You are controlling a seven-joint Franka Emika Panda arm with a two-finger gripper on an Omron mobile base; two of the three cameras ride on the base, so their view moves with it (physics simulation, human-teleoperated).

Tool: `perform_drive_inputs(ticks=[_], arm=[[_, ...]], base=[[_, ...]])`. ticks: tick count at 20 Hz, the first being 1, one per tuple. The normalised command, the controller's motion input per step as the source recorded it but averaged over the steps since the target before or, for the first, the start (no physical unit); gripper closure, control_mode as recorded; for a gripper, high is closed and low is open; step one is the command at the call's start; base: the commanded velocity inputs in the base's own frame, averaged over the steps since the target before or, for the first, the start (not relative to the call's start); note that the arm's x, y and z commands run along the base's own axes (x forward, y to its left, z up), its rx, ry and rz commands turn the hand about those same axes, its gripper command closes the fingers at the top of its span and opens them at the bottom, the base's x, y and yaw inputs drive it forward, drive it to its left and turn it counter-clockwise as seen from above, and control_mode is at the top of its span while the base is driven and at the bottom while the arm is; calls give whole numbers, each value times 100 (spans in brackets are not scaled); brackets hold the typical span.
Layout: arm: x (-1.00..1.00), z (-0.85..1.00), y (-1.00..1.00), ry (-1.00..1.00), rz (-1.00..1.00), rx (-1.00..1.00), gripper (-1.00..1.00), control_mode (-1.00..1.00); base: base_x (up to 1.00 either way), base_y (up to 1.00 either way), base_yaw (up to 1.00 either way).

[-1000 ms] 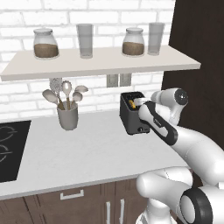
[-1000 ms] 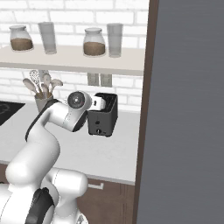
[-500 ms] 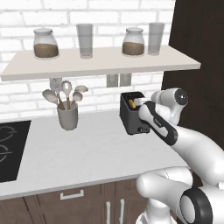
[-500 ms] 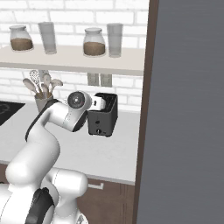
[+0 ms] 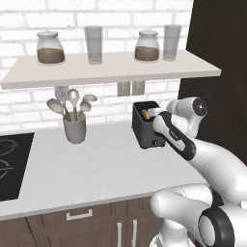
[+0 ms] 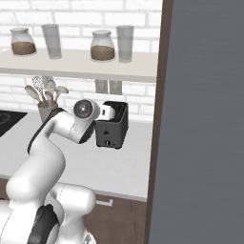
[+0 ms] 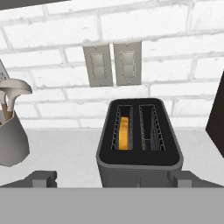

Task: Start the toaster. Once the lever pops up, take the bread to the plate on the dining counter.

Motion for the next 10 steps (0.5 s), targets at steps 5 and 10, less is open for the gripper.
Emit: perform_drive_inputs(ticks=[5,10], arm=[[0,0,0,0,0,0,-100,-100],[0,0,0,0,0,0,-100,-100]], base=[[0,0,0],[0,0,0]])
